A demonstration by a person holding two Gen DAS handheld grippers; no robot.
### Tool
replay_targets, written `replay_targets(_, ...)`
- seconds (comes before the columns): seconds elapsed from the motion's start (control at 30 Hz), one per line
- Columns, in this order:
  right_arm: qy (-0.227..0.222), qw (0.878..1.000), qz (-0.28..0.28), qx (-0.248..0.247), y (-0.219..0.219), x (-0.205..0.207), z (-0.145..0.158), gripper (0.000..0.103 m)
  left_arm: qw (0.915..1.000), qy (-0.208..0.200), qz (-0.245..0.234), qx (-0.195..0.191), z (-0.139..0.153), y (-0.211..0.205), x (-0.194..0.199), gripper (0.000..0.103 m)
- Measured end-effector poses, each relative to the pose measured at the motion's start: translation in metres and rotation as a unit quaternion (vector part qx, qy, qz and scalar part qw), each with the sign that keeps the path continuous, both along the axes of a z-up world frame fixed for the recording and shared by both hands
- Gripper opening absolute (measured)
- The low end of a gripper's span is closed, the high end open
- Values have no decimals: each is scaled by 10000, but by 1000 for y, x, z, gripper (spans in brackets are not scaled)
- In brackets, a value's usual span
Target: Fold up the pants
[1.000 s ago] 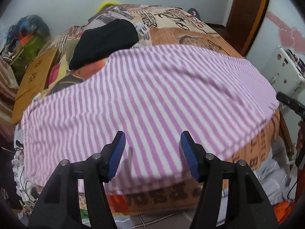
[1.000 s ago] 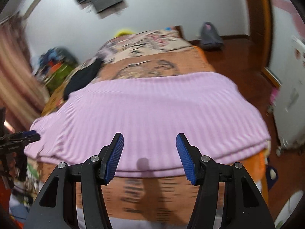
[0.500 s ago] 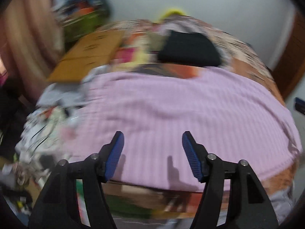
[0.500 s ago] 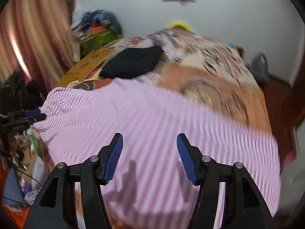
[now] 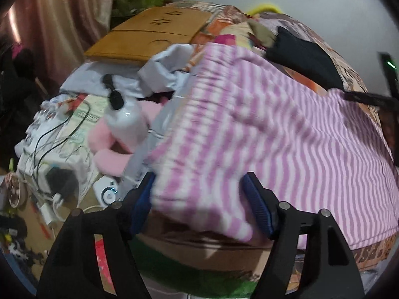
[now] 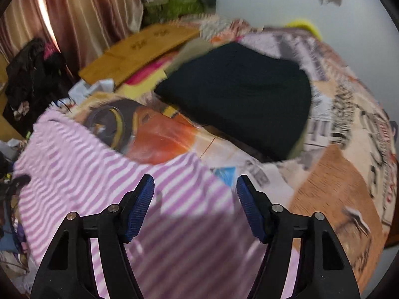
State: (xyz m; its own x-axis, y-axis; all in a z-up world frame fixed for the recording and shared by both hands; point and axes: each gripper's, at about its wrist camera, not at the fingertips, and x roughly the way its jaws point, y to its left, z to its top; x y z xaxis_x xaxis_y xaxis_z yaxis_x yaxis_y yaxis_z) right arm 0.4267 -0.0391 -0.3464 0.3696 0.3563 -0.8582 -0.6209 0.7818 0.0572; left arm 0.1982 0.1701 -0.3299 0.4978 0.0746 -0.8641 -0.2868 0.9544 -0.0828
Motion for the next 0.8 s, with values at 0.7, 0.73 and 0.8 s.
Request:
replay_targets(0.7, -241, 9983, -454, -271, -3, 32, -2, 1, 9960, -189, -41, 870, 7, 7, -1, 36)
replay_targets(0.73, -208, 9986, -457, -193, -8, 29, 2, 1, 9961, -201, -38, 862, 12, 8, -2, 39)
replay_targets(0.8, -222, 9987, -461, 44, -25, 13, 17, 2, 9958, -215, 26, 892, 21, 7, -5, 40)
